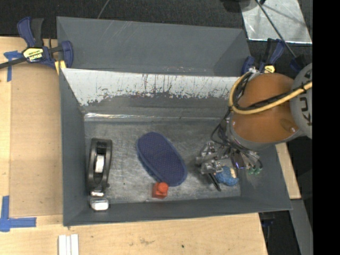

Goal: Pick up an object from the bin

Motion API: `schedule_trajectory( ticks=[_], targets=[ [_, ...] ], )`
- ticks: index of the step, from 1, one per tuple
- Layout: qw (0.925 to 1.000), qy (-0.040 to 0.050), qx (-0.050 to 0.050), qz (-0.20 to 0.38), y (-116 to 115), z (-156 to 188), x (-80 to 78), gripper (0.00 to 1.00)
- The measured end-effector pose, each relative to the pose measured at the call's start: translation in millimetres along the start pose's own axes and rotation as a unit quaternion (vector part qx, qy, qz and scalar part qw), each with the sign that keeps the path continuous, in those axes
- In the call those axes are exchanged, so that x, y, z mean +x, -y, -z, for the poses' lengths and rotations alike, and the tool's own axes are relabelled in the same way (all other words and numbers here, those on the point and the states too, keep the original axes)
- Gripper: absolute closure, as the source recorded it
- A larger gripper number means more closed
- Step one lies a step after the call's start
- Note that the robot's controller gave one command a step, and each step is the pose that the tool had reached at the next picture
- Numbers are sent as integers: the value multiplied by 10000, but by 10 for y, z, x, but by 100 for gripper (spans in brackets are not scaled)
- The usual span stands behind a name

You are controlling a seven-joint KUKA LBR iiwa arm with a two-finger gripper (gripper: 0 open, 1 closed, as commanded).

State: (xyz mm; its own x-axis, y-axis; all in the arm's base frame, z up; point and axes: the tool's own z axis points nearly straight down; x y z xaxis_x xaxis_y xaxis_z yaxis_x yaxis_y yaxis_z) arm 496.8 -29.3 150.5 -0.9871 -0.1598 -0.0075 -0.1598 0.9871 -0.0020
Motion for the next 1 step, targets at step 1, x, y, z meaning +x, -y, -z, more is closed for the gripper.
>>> schedule_trajectory(
  ticks=[1],
  targets=[
    [10000,-6,-2,0,2,219,-18,100]
  ],
)
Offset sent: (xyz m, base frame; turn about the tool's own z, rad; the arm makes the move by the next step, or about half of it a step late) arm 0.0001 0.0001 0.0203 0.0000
